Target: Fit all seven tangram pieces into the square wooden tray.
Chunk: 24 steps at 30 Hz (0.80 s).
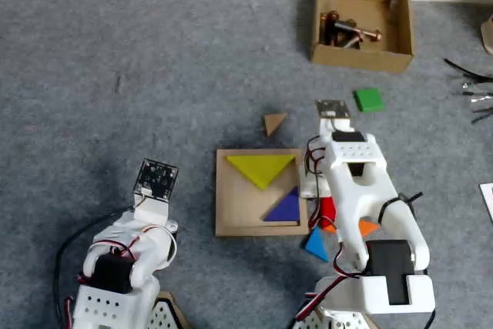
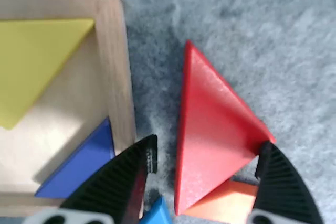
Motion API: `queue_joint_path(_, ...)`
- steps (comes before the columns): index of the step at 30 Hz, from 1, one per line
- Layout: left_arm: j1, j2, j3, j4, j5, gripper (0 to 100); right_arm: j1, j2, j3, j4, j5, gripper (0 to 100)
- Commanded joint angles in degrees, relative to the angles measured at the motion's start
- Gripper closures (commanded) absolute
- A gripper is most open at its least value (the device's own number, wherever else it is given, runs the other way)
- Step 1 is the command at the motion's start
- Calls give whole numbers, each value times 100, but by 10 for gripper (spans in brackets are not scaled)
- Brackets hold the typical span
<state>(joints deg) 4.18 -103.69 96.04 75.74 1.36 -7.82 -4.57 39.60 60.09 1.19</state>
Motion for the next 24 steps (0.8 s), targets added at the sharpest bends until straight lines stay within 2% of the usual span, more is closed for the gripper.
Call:
queue_joint_path(1,84,-22,110,26,35,995,321,-92,13,-189,9,717)
queue_joint_path(7,84,-22,110,26,35,995,462,-101,13,-189,18,717)
queue_joint_path(11,84,-22,110,26,35,995,462,-110,13,-189,510,717)
queue_joint_path(22,84,-22,110,26,35,995,435,-84,382,-198,519,721)
queue_joint_path(24,84,-22,110,26,35,995,435,-84,391,-198,264,721)
